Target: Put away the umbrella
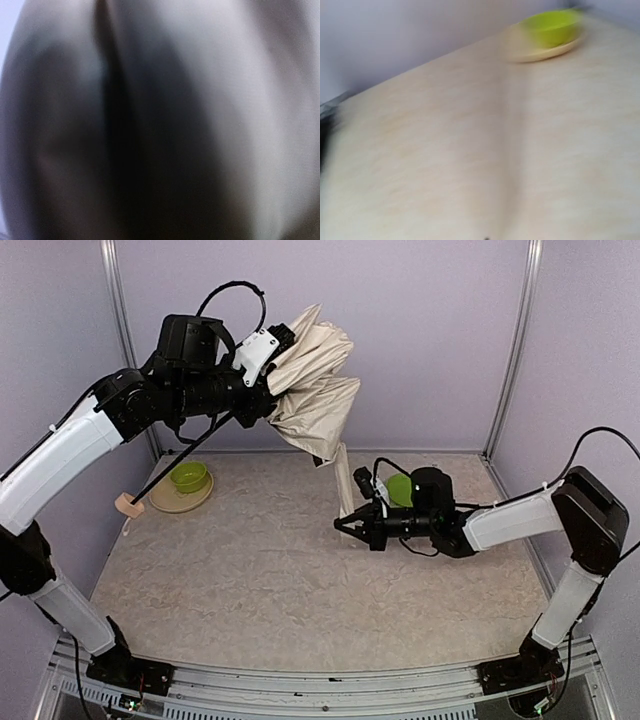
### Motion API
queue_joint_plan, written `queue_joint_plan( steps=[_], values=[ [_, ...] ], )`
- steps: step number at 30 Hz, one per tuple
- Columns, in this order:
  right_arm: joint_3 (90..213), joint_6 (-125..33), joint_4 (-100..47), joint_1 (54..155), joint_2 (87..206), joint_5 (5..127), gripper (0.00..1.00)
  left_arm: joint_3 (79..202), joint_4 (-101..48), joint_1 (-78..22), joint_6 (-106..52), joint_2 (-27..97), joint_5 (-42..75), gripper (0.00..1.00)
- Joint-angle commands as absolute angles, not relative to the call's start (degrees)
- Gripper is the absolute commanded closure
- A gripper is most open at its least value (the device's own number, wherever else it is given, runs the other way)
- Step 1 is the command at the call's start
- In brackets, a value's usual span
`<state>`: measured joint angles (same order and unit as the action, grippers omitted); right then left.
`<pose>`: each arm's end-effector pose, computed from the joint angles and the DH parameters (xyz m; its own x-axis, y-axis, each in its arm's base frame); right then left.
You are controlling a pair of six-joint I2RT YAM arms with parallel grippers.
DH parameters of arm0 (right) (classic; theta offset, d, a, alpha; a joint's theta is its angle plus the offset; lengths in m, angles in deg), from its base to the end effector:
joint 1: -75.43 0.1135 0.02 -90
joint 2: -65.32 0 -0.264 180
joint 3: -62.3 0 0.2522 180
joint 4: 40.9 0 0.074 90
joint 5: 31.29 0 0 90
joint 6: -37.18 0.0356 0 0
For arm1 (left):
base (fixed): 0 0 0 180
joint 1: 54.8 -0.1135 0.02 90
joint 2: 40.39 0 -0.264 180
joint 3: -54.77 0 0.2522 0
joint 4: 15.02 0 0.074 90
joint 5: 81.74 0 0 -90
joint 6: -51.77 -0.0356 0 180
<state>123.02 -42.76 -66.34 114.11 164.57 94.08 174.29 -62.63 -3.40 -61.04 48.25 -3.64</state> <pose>0.2682 0.2411 0.1936 -0.3400 -0.0897 -0.9361 -0.9043 0.3046 0.2992 0.2144 -0.2568 0.4755 0.0832 0.5039 -0.8598 0.6610 0.6178 0.4260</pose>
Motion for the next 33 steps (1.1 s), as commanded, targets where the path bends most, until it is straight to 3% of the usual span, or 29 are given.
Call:
queue_joint_plan(
  steps=[1, 4, 7, 10, 21, 25, 33],
  values=[
    [124.90, -45.25, -48.48, 123.68, 154.28, 110.78, 1.00, 169.81, -54.54, -15.43, -57.30, 53.16, -6.39, 1.00],
    [131.08, -39.23, -46.94, 127.01, 146.34, 120.60, 1.00, 167.00, -55.90, -15.91, -58.65, 59.61, -5.66, 1.00],
    [137.21, -41.96, -45.23, 125.02, 137.99, 120.07, 1.00, 160.42, -53.82, -12.28, -60.46, 61.80, -3.97, 1.00],
    [139.96, -34.34, -54.77, 117.21, 133.78, 115.98, 1.00, 155.18, -52.58, -8.47, -62.55, 61.55, -2.39, 1.00],
    [148.01, -20.21, -52.63, 98.64, 139.49, 102.23, 1.00, 144.87, -53.45, 5.30, -73.81, 57.46, 12.36, 1.00],
    [151.68, -23.27, -46.20, 98.02, 142.72, 98.20, 1.00, 146.79, -56.67, 8.70, -78.39, 59.25, 16.26, 1.00],
    [150.09, -18.72, -50.27, 101.84, 152.10, 101.33, 1.00, 156.57, -63.82, 10.15, -82.09, 70.13, 18.60, 1.00]
  ],
)
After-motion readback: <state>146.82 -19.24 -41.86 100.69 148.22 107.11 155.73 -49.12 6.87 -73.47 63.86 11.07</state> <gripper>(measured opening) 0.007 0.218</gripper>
